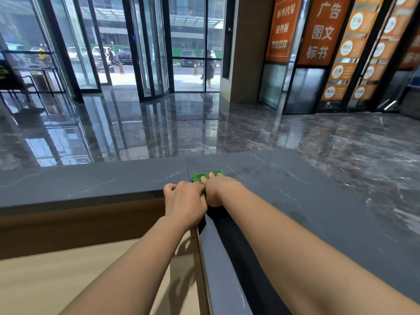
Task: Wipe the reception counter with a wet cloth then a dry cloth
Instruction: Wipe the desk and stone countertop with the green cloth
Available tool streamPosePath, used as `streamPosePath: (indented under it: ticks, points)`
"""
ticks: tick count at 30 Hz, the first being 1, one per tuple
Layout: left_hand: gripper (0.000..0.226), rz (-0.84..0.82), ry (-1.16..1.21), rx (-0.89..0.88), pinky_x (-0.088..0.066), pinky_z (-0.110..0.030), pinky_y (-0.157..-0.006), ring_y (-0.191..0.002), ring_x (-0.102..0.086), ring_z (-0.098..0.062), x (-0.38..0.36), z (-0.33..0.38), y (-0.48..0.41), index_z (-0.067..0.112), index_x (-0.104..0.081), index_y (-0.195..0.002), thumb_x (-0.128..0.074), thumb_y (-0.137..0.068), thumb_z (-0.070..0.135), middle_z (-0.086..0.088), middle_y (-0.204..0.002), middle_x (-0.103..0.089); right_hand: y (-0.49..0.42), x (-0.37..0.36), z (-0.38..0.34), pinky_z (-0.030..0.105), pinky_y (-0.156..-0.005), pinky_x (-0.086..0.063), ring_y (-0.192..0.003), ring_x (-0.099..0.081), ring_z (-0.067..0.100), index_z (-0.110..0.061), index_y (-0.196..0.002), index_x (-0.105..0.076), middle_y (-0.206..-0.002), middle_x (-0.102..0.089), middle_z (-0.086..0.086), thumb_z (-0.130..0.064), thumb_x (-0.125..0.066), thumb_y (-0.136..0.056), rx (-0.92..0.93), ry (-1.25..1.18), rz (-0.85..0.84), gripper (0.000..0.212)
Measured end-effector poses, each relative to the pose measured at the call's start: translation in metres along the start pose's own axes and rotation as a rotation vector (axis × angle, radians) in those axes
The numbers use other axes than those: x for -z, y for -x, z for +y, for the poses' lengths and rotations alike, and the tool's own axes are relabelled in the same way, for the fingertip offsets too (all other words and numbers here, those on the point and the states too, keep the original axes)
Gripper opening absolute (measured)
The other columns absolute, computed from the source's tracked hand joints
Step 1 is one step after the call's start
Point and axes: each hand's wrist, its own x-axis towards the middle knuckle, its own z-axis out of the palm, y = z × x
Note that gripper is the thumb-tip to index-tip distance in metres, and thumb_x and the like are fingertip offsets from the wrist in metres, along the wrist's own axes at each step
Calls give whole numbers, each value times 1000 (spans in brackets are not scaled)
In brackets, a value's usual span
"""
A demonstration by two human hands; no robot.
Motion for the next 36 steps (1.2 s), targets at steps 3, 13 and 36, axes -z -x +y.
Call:
streamPosePath:
  ticks: [3, 13, 36]
  points:
    - [24, 10, -8, 43, -27, -34, -90, -96, -55, -13, -7, 7, -4, 30, -65, -96, -42, -91, 22, 9, -87, -65, -2, -15, 13, 45, -121, -8, -149, 1, 35, -13, -156, -4, -163, 0, 14, -34, -38, -98, 110, -42, 110, 70]
    - [22, 120, -73, 234, -31, -29, -83, -98, -60, -22, -5, 25, -13, 29, -56, -88, -43, -89, 12, 1, -92, -68, -46, -14, 28, 41, -120, 9, -149, 15, 24, -17, -156, -2, -163, 10, 7, -37, -14, -104, 291, -193, 158, 57]
    - [31, -278, -276, 316, -22, -36, -88, -106, -56, -19, -33, 94, -39, 28, -55, -115, -46, -93, 49, 6, -106, -64, -129, 3, 214, 43, -119, -12, -150, -4, 27, -14, -155, -15, -163, -8, 9, -24, -25, -98, -51, -225, 254, 59]
